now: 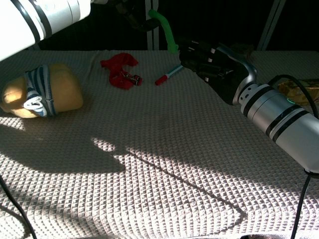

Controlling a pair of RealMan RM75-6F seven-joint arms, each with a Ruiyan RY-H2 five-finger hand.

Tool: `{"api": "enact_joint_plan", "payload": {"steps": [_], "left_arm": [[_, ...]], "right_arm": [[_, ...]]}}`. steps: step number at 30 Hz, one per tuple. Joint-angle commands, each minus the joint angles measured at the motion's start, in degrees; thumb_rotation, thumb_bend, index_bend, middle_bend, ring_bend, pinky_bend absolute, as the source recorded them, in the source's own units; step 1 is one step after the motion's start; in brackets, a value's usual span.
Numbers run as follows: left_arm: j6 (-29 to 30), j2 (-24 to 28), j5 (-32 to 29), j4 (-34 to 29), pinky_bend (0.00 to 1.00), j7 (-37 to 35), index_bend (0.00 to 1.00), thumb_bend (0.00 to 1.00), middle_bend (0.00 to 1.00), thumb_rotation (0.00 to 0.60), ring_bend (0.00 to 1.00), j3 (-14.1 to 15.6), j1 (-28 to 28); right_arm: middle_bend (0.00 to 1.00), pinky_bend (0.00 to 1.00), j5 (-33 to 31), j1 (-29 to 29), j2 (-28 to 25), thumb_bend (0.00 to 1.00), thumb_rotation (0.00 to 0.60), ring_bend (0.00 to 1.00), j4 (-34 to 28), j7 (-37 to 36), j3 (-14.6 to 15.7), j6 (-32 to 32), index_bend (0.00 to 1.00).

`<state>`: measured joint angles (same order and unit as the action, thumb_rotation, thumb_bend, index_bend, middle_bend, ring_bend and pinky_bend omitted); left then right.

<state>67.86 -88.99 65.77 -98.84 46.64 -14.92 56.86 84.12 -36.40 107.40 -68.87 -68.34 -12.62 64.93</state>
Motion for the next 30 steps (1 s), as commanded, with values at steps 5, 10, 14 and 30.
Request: {"api": "enact_joint_plan", "payload": {"steps": [5,10,14,30], "left_arm": [[0.0,-0.3,0.0,0.1,0.25,-0.4,0.59,0.33,0.25,0.6,0.16,0.1,-0.1],[-0.1,-0.8,0.5,0.4,0.25,-0.6,0.59,0.33,0.25,0.6,0.16,0.1,0.1],[0.0,-1.1,0.7,0.5,0.25,-0.6,0.59,0.33,0.25,0.6,0.16,0.0,0.2],[0.0,-1.1,0.9,0.8,0.25,-0.6,0.59,0.33,0.25,0.6,0.16,0.1,0.1]], "right_arm": [[0.09,0.0,-0.1,0.0,0.0,0.45,0.6,0.0,-0.1,-0.1,-0.1,0.2,0.32],[0.09,0.0,-0.1,0.4,-0.2,0.45,0.6,0.0,-0.3,-0.2,-0.1,0.9,0.35],[0.1,0.0,-0.2,0.5,-0.2,0.45,0.6,0.0,-0.5,-0.7,-0.2,1.2,0.39],[0.1,0.0,-0.8,-0.4,0.6,0.45,0.6,0.0,0.4,-1.2,-0.9,-0.1,0.41]]}}
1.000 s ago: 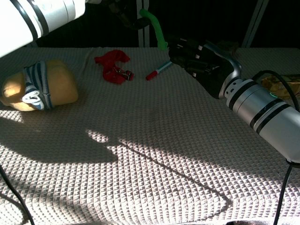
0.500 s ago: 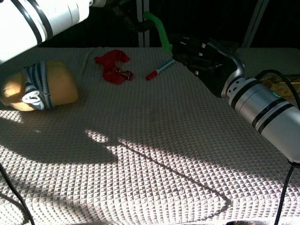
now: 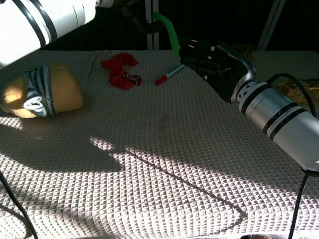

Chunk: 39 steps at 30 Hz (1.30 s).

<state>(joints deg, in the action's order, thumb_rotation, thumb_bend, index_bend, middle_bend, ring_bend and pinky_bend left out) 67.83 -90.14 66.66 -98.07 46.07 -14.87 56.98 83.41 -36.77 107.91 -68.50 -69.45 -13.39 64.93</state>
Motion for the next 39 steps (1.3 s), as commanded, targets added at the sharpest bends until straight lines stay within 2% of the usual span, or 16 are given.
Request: {"api": "enact_joint_plan", "payload": {"steps": [1,12,39], "left_arm": [[0.0,0.0,0.0,0.0,0.25,-0.1,0.59,0.33,0.25,0.6,0.16,0.0,-0.1],[0.0,0.0,0.1,0.0,0.25,-0.5,0.59,0.33,0.25,0.6,0.16,0.2,-0.4],[0.0,0.5,0.5,-0.4,0.25,-0.2,0.59,0.33,0.25,0.6,0.16,0.1,-0.6]], "right_arm": [[0.1,0.0,-0.2,-0.1,0.1,0.45,0.6,0.0,0.1,-0.3,-0.1,-0.3,0.41],[0.12,0.0,-0.6,-0.2,0.3,0.46,0.6,0.0,0.5,-0.7,-0.2,-0.8,0.45],[0.13,0.0,-0.2,-0.8,0.3,0.45,0.6,0.0,0.6,-0.6,0.1,-1.5,0.46]]}}
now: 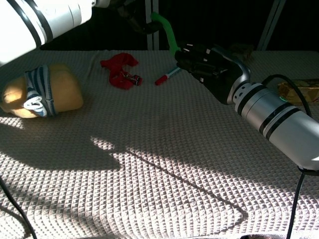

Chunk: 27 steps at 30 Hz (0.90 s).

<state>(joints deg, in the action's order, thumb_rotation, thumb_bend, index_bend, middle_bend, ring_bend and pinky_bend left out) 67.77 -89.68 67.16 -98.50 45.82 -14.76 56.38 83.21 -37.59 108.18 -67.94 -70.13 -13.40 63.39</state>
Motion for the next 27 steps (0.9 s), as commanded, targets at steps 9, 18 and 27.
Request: {"api": "enact_joint_plan", "payload": {"steps": [9,18,27], "left_arm": [[0.2,0.1,-0.1,-0.1,0.25,0.0,0.59,0.33,0.25,0.6,0.16,0.0,-0.2],[0.1,0.0,0.0,0.1,0.25,-0.2,0.59,0.33,0.25,0.6,0.16,0.1,-0.3],[0.1,-0.2,0.2,0.4,0.25,-0.6,0.59,0.33,0.25,0.6,0.16,0.2,-0.4]], "right_arm": [[0.15,0.0,0.0,0.3,0.1,0.45,0.6,0.0,0.2,-0.2,0.2,0.3,0.49],[0.15,0.0,0.0,0.4,0.3,0.45,0.6,0.0,0.5,-0.3,0.2,0.4,0.52],[0.16,0.0,-0.4,0.4,0.5,0.45,0.6,0.0,0.5,0.4,0.0,0.4,0.55]]}}
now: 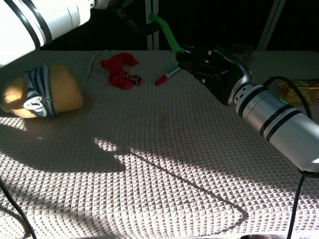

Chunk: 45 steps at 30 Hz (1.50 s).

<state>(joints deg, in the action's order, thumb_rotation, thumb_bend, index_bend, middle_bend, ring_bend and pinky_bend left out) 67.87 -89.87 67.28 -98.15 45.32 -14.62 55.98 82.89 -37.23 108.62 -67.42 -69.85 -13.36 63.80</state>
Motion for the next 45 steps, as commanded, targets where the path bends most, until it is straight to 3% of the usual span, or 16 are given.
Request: {"api": "enact_joint_plan", "payload": {"steps": [1,13,30,45], "left_arm": [[0.0,-0.1,0.1,0.1,0.25,-0.2,0.59,0.33,0.25,0.6,0.16,0.1,-0.1],[0.9,-1.4,1.3,1.5,0.25,-2.6,0.59,0.33,0.25,0.6,0.16,0.9,-1.3],[2.6,-4.2,4.7,5.8,0.25,-8.9,0.59,0.33,0.25,0.6,0.16,2.0,-3.9],[4.3,-4.8,7.9,7.4,0.25,-13.3,0.59,0.33,0.25,0.6,0.16,2.4,-6.5]], "right_arm": [[0.16,0.0,-0.1,0.1,0.0,0.45,0.6,0.0,-0.1,0.3,-0.1,0.0,0.55],[0.16,0.0,-1.9,1.0,-0.2,0.44,0.6,0.0,-1.7,7.1,-1.5,1.7,0.56],[0.15,0.0,-3.8,2.4,1.0,0.44,0.6,0.0,-2.8,30.6,-2.2,6.0,0.56],[0.16,0.0,-3.6,3.6,-0.6,0.44,0.6,0.0,-4.1,36.9,-2.3,7.4,0.56]]}}
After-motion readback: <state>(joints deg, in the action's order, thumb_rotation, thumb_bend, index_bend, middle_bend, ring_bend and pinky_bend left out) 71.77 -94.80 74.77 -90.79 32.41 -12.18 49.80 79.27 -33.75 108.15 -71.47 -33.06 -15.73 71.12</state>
